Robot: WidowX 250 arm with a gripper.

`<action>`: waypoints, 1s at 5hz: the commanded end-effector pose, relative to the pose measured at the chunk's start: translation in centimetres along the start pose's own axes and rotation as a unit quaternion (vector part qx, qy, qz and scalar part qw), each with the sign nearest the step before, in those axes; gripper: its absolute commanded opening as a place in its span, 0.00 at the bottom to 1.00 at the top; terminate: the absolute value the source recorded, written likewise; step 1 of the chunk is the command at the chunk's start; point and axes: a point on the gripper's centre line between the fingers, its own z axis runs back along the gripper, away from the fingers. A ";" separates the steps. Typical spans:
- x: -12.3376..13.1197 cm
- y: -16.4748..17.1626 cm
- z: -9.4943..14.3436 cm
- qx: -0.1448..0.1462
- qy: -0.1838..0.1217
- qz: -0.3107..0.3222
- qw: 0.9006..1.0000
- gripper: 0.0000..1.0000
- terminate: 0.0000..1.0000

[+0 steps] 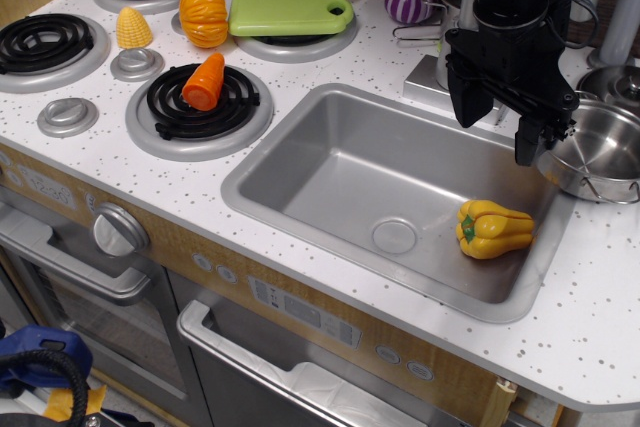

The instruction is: Put pan in sink

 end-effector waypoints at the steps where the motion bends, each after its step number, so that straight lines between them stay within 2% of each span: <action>1: 0.0 0.0 0.0 0.000 0.000 0.000 1.000 1.00 0.00; 2: 2.2 -0.5 0.6 0.034 -0.012 0.055 0.998 1.00 0.00; 3: 4.0 -1.3 0.4 0.072 -0.032 0.119 0.990 1.00 0.00; 4: 5.6 -1.8 0.1 0.117 -0.051 0.180 0.975 1.00 0.00; 5: 6.2 -1.3 -1.3 0.145 -0.074 0.213 0.963 1.00 0.00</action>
